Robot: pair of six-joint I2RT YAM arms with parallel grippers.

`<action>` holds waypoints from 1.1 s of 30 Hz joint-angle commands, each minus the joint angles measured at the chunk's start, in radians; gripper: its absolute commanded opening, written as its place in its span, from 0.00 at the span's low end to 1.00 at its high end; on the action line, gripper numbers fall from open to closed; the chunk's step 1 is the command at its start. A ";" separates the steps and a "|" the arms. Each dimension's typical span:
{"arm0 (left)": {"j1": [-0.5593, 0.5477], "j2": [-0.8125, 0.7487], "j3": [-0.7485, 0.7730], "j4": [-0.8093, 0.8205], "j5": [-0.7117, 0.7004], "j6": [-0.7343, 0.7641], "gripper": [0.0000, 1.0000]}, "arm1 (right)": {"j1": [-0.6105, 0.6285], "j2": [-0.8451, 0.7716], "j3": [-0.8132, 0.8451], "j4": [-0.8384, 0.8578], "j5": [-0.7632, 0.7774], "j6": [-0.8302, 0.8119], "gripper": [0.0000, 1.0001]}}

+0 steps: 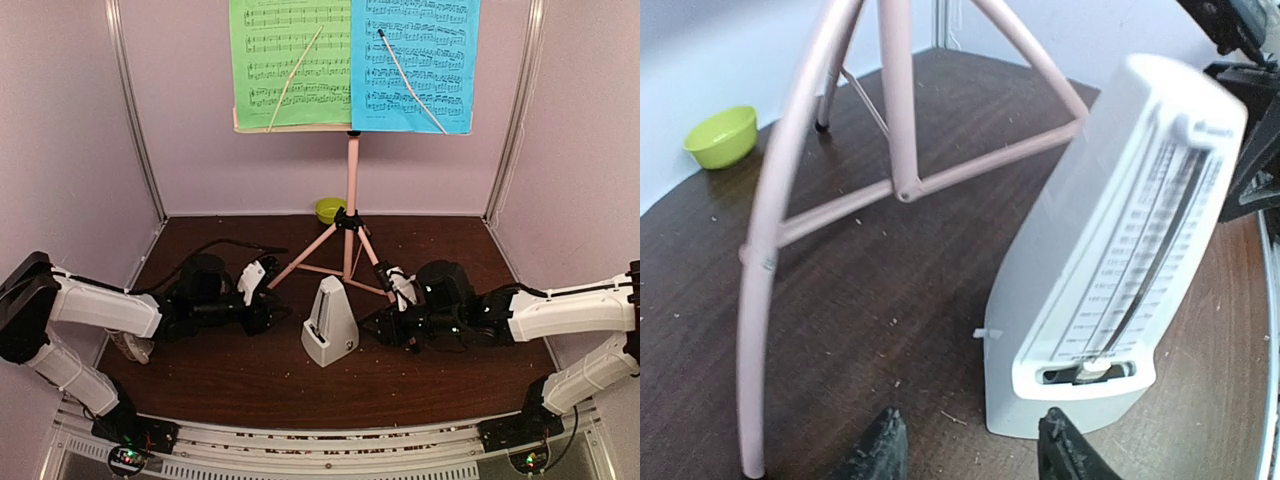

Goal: Set up the instrument practice props

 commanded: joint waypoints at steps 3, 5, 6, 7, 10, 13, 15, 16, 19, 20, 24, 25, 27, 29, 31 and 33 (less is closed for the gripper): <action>-0.029 0.116 0.050 0.149 -0.056 -0.001 0.36 | 0.032 0.099 0.008 0.067 0.080 0.051 0.32; -0.032 0.148 0.069 0.135 -0.075 0.002 0.33 | 0.032 0.121 0.018 0.062 0.103 0.058 0.28; -0.036 0.164 0.080 0.127 -0.077 0.008 0.33 | 0.034 0.130 0.023 0.059 0.115 0.061 0.26; -0.041 0.178 0.090 0.114 -0.080 0.016 0.32 | 0.033 0.138 0.028 0.057 0.124 0.062 0.26; -0.050 0.249 0.136 0.074 -0.086 0.026 0.31 | 0.033 0.167 0.042 0.057 0.145 0.060 0.23; -0.051 0.294 0.146 0.093 -0.074 0.008 0.28 | 0.032 0.192 0.058 0.057 0.165 0.043 0.21; -0.054 0.299 0.135 0.117 -0.066 -0.001 0.27 | 0.032 0.201 0.072 0.058 0.186 0.026 0.20; -0.056 0.299 0.127 0.127 -0.066 -0.005 0.26 | 0.032 0.207 0.078 0.058 0.191 0.019 0.20; -0.067 0.301 0.110 0.158 -0.063 -0.018 0.25 | 0.024 0.232 0.102 0.051 0.191 0.004 0.20; -0.073 0.302 0.104 0.171 -0.059 -0.020 0.25 | 0.021 0.240 0.107 0.053 0.191 0.001 0.20; -0.105 0.299 0.086 0.193 -0.050 -0.008 0.24 | 0.014 0.263 0.123 0.062 0.191 -0.012 0.20; -0.113 0.298 0.085 0.195 -0.050 -0.007 0.24 | 0.011 0.271 0.127 0.064 0.193 -0.018 0.20; -0.125 0.300 0.084 0.205 -0.036 -0.006 0.23 | 0.004 0.288 0.140 0.070 0.198 -0.030 0.20; -0.134 0.298 0.075 0.230 -0.020 -0.004 0.23 | -0.004 0.309 0.159 0.073 0.195 -0.043 0.20; -0.139 0.290 0.067 0.238 -0.009 0.000 0.23 | -0.008 0.321 0.179 0.076 0.192 -0.060 0.20; -0.143 0.278 0.059 0.239 -0.007 0.007 0.23 | -0.011 0.326 0.190 0.079 0.193 -0.077 0.22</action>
